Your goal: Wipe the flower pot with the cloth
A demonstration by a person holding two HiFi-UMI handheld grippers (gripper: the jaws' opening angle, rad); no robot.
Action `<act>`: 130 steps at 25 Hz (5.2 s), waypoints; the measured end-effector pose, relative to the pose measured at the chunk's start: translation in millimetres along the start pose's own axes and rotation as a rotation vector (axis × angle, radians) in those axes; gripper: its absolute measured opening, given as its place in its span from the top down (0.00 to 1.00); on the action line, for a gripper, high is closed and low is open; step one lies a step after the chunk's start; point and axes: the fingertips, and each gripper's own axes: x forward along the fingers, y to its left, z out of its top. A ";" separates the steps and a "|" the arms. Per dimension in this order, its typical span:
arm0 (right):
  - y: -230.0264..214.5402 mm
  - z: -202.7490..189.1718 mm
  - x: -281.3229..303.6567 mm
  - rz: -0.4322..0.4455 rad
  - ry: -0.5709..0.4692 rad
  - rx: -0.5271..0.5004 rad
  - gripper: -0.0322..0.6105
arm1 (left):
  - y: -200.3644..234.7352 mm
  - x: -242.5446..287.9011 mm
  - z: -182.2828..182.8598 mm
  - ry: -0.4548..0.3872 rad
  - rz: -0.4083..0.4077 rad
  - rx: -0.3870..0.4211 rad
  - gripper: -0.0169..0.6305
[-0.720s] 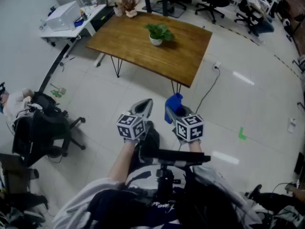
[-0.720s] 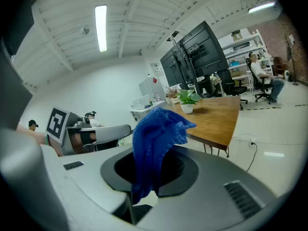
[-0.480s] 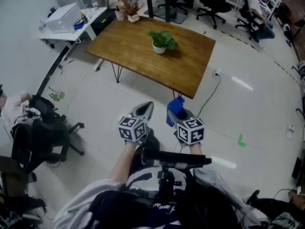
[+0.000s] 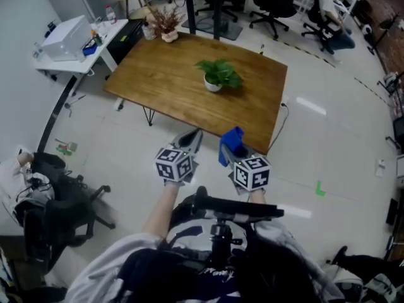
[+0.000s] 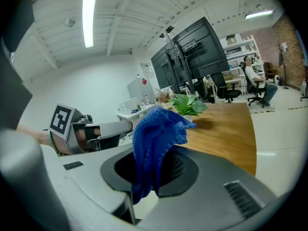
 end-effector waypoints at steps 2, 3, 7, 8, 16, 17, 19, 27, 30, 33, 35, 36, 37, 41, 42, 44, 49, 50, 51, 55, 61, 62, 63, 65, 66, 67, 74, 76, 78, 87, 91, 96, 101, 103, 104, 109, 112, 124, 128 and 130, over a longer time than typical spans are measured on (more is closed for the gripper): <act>-4.1 9.0 14.1 -0.026 -0.014 0.017 0.83 | 13.6 10.7 7.2 0.005 -0.026 0.003 0.97; -6.3 12.2 20.2 -0.038 -0.015 0.020 0.83 | 19.8 15.4 9.6 0.006 -0.036 0.001 0.97; -13.8 15.2 37.5 -0.069 0.028 0.004 0.83 | 38.3 25.7 9.0 0.011 -0.050 -0.033 0.97; -15.4 14.4 39.1 -0.072 0.042 -0.003 0.83 | 40.4 26.2 5.6 0.015 -0.049 -0.042 0.97; -41.8 10.3 59.7 -0.082 0.108 0.011 0.83 | 68.2 28.8 -8.7 0.018 0.018 -0.110 0.97; -45.2 10.4 66.7 -0.081 0.112 0.024 0.83 | 76.3 27.4 -8.3 0.015 0.036 -0.117 0.97; -51.4 12.4 80.8 -0.075 0.115 0.043 0.83 | 93.0 23.6 -5.7 0.009 0.075 -0.126 0.97; -107.6 23.5 147.5 -0.085 0.144 0.066 0.83 | 145.6 47.7 17.6 -0.002 0.169 -0.110 0.97; -134.1 31.5 167.7 -0.083 0.163 0.068 0.83 | 155.8 77.8 34.0 -0.013 0.181 -0.107 0.97; -162.2 35.1 177.6 -0.093 0.187 0.080 0.83 | 153.8 109.5 47.4 -0.022 0.173 -0.106 0.97; -174.5 37.6 184.4 -0.093 0.197 0.075 0.83 | 153.7 126.5 50.9 -0.010 0.172 -0.096 0.97; -178.6 38.2 189.0 -0.090 0.203 0.071 0.83 | 154.6 133.2 51.2 0.000 0.173 -0.090 0.97; -181.7 38.3 193.9 -0.084 0.209 0.069 0.83 | 155.6 138.7 50.8 0.012 0.176 -0.086 0.97; -192.0 49.9 208.7 -0.079 0.212 0.049 0.83 | 157.1 155.1 45.4 0.065 0.175 -0.070 0.97; -194.6 52.6 211.5 -0.083 0.211 0.047 0.83 | 158.2 158.0 43.3 0.079 0.175 -0.067 0.97; -198.1 54.9 217.3 -0.088 0.214 0.043 0.83 | 163.4 161.5 39.6 0.102 0.183 -0.067 0.97; -205.3 64.8 225.4 -0.116 0.213 0.015 0.83 | 178.7 170.8 34.9 0.156 0.196 -0.066 0.97; -207.6 66.2 226.5 -0.125 0.208 0.009 0.83 | 181.2 174.2 33.4 0.167 0.188 -0.062 0.97; -209.6 67.3 228.2 -0.131 0.204 0.001 0.83 | 184.2 178.1 32.1 0.177 0.179 -0.058 0.97; -215.3 71.9 234.8 -0.152 0.207 -0.032 0.83 | 196.0 201.0 32.4 0.215 0.132 -0.024 0.97; -221.2 72.9 243.7 -0.185 0.242 -0.092 0.83 | 205.4 255.7 39.6 0.243 0.032 0.035 0.97; -222.3 71.0 245.8 -0.188 0.250 -0.103 0.83 | 209.2 263.3 39.6 0.248 0.030 0.033 0.97; -222.9 69.3 248.0 -0.188 0.257 -0.113 0.83 | 213.9 269.8 39.5 0.254 0.033 0.027 0.97; -221.6 68.1 250.7 -0.183 0.266 -0.123 0.83 | 221.5 279.9 36.8 0.279 0.034 0.017 0.97; -220.8 68.9 250.0 -0.185 0.269 -0.123 0.83 | 222.8 284.2 33.8 0.298 0.027 0.018 0.97; -220.9 69.2 249.0 -0.189 0.271 -0.122 0.83 | 222.4 288.1 30.4 0.317 0.016 0.026 0.97; -221.4 68.7 247.4 -0.213 0.283 -0.124 0.83 | 211.9 299.6 15.8 0.352 -0.027 0.032 0.97; -221.9 69.6 249.1 -0.213 0.283 -0.127 0.83 | 211.2 296.9 15.5 0.348 -0.024 0.021 0.97; -223.0 65.2 253.2 -0.206 0.296 -0.137 0.83 | 209.6 292.4 15.0 0.346 -0.025 0.019 0.97; -224.4 45.6 266.9 -0.190 0.326 -0.122 0.82 | 204.2 275.8 6.4 0.348 -0.019 0.013 0.97; -225.9 47.1 268.5 -0.201 0.333 -0.107 0.82 | 203.4 272.4 4.7 0.348 -0.027 0.006 0.97; -231.8 51.7 241.2 -0.355 0.295 -0.032 0.82 | 191.3 270.1 -5.3 0.370 -0.065 0.011 0.97; -210.5 54.7 218.2 -0.385 0.263 -0.078 0.82 | 169.6 270.2 -12.5 0.386 -0.120 0.028 0.97; -203.0 53.1 222.3 -0.359 0.265 -0.106 0.82 | 165.6 269.9 -14.0 0.388 -0.128 0.030 0.97; -202.3 50.7 225.3 -0.351 0.272 -0.106 0.82 | 165.0 269.8 -14.5 0.387 -0.129 0.029 0.97; -207.7 33.5 236.2 -0.339 0.326 -0.103 0.82 | 161.2 268.5 -18.4 0.397 -0.150 0.040 0.97; -207.3 29.8 239.4 -0.328 0.335 -0.101 0.82 | 152.0 265.5 -25.0 0.415 -0.188 0.045 0.97; -205.0 34.9 236.2 -0.355 0.313 -0.060 0.82 | 205.8 266.2 -17.3 0.400 -0.079 0.058 0.97; -195.5 44.4 222.9 -0.399 0.262 -0.028 0.82 | 216.1 297.1 9.1 0.374 -0.102 0.128 0.97; -188.2 49.9 220.5 -0.397 0.227 -0.032 0.83 | 214.0 310.6 18.8 0.359 -0.132 0.144 0.97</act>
